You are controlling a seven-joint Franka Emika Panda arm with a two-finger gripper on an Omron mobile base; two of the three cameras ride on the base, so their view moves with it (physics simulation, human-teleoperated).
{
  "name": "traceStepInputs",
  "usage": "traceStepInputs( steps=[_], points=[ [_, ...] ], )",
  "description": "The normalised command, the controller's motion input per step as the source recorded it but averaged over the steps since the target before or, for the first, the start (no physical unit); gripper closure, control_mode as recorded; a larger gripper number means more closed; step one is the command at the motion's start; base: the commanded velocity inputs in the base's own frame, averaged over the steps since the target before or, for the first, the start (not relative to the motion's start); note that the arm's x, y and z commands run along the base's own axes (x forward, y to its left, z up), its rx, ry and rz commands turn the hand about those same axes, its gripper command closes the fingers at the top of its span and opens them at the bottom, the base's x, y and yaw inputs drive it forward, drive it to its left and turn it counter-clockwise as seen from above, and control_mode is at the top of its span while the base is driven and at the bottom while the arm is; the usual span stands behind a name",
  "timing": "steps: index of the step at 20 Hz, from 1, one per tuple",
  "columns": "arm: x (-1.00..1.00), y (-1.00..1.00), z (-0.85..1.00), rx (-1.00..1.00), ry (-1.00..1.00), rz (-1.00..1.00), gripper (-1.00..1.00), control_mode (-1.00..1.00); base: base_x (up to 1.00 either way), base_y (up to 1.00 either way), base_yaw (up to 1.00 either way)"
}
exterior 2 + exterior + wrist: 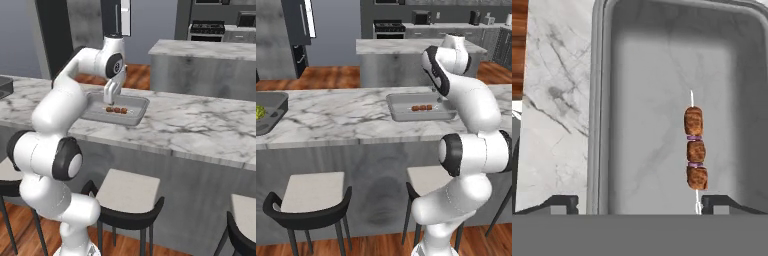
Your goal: Place the cold items (squash and broccoli) from the fridge in one tupperware on the dining counter. Place the warm items (kebab skewer and hot dog) in the stove area in another tupperware.
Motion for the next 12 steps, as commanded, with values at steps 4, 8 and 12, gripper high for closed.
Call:
traceStepInputs(
  steps=[4,8,12],
  points=[
    [-0.99,0.07,0.52,0.05,0.01,-0.24,-1.00,-1.00,0.00,0.00,0.00],
    [-1.00,0.00,0.38,0.14,0.00,-0.41,-1.00,-1.00,0.00,0.00,0.00],
    [-1.00,0.01,0.25,0.11,0.00,-0.44,-1.00,-1.00,0.00,0.00,0.00]
  ],
)
